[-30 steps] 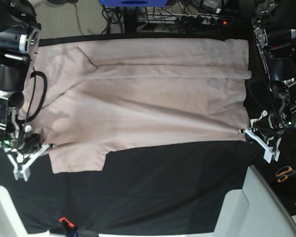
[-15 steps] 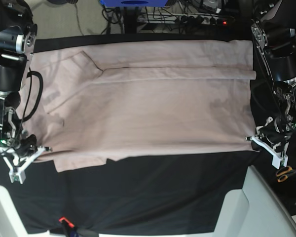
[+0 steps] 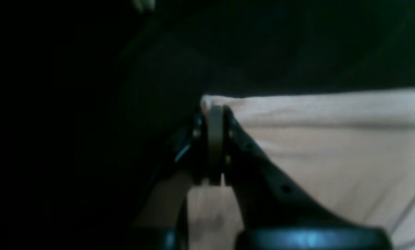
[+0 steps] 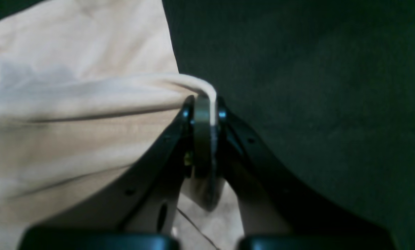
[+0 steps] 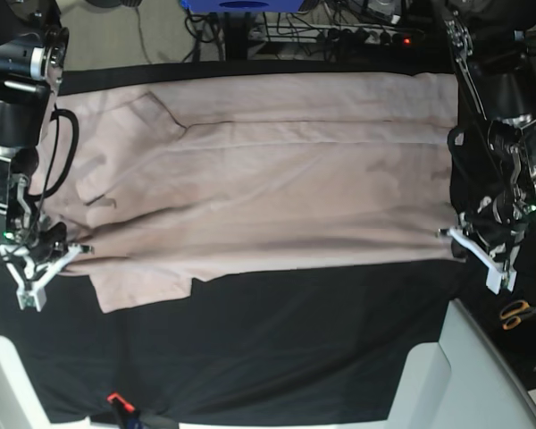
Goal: Fold the T-shirt properly
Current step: 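Lift both shirt sides and fold them toward the arms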
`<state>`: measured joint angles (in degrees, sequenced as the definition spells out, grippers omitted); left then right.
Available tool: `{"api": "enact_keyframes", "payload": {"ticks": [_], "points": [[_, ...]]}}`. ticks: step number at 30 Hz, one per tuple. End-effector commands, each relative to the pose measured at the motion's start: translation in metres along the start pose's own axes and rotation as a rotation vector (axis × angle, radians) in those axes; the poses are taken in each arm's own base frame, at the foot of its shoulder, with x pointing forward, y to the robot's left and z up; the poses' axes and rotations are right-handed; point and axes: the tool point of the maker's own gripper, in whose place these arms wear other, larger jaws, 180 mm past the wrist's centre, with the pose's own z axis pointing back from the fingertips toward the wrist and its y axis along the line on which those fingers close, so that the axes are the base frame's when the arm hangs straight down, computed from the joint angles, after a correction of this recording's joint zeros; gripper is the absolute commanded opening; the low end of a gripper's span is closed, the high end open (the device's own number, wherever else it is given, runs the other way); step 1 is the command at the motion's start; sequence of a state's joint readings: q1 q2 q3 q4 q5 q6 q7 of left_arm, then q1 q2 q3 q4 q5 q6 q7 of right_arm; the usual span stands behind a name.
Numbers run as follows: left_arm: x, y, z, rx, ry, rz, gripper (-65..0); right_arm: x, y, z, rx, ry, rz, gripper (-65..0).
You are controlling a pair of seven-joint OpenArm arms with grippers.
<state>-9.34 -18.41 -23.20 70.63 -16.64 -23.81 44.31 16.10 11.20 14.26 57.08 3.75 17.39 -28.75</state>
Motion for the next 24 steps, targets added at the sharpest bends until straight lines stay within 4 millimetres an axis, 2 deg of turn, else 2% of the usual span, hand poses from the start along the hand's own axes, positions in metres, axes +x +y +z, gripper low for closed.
{"api": "enact_keyframes", "payload": {"ticks": [1,4,7,12,15,19,21,23,24], "points": [[0.018,0.009,0.01,0.024,-0.055,-0.018,-65.0,0.018,-0.01,0.006,-0.023,-0.037,0.006,-63.6],[0.007,0.005,0.02,0.029,-0.051,-0.058,-65.0,0.014,-0.012,0.015,-0.034,-0.022,0.024,-63.6],[-0.016,-0.004,0.028,0.021,0.005,-0.08,-65.0,0.016,-0.013,0.029,-0.052,-0.023,0.041,-63.6],[-0.052,-0.021,0.038,0.0,0.058,-0.1,-65.0,-0.011,-0.023,0.044,-0.081,0.056,-0.038,-63.6],[-0.062,-0.021,0.041,0.002,0.079,-0.112,-65.0,-0.026,-0.026,0.045,-0.087,0.085,-0.048,-63.6],[-0.063,-0.018,0.041,0.009,0.082,-0.111,-65.0,-0.04,-0.026,0.045,-0.086,0.111,-0.051,-63.2],[-0.062,-0.017,0.041,0.011,0.079,-0.111,-65.0,-0.043,-0.02,0.045,-0.078,0.13,-0.058,-58.8],[-0.06,-0.017,0.041,0.013,0.074,-0.111,-65.0,-0.051,-0.02,0.047,-0.077,0.19,-0.06,-48.6],[-0.059,-0.017,0.041,0.013,0.072,-0.111,-65.0,-0.053,-0.02,0.049,-0.077,0.218,-0.06,-41.6]]}}
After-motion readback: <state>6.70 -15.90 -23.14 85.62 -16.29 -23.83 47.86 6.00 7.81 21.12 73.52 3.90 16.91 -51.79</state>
